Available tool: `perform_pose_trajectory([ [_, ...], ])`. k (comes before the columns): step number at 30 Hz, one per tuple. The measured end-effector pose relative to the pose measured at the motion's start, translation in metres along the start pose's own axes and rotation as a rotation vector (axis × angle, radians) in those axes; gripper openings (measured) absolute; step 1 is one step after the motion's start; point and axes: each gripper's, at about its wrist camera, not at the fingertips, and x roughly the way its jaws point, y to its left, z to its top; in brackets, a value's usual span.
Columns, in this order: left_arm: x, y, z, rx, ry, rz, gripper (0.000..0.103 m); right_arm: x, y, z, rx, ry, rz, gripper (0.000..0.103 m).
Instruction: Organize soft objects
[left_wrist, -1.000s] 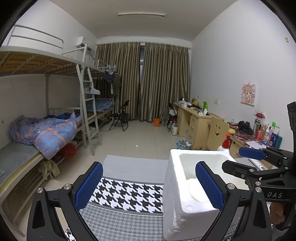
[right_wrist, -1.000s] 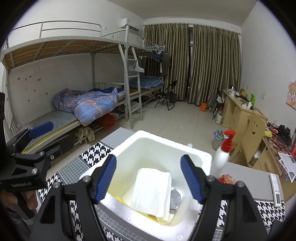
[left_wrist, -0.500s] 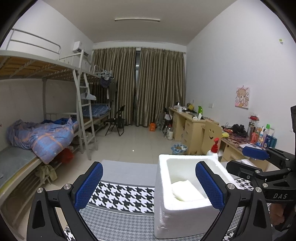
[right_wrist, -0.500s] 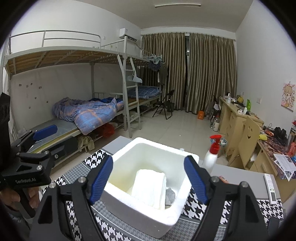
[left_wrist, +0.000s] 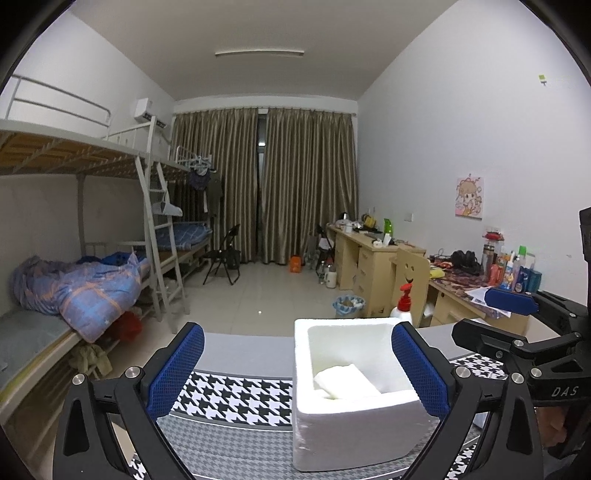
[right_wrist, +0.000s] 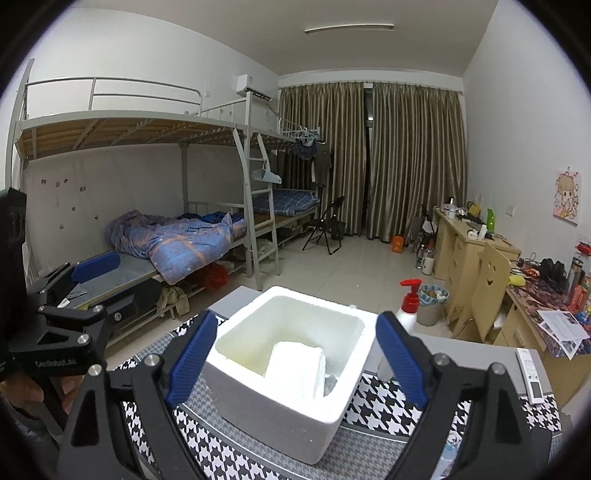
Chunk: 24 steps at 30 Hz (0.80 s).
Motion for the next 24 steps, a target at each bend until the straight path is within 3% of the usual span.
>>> perform_pose_trajectory([
  [24,-0.047,-0.027,0.011,0.027,-0.056,-0.066,0.102,-0.053,0.006,-0.013,0.000,-0.077,-0.041,0.095],
])
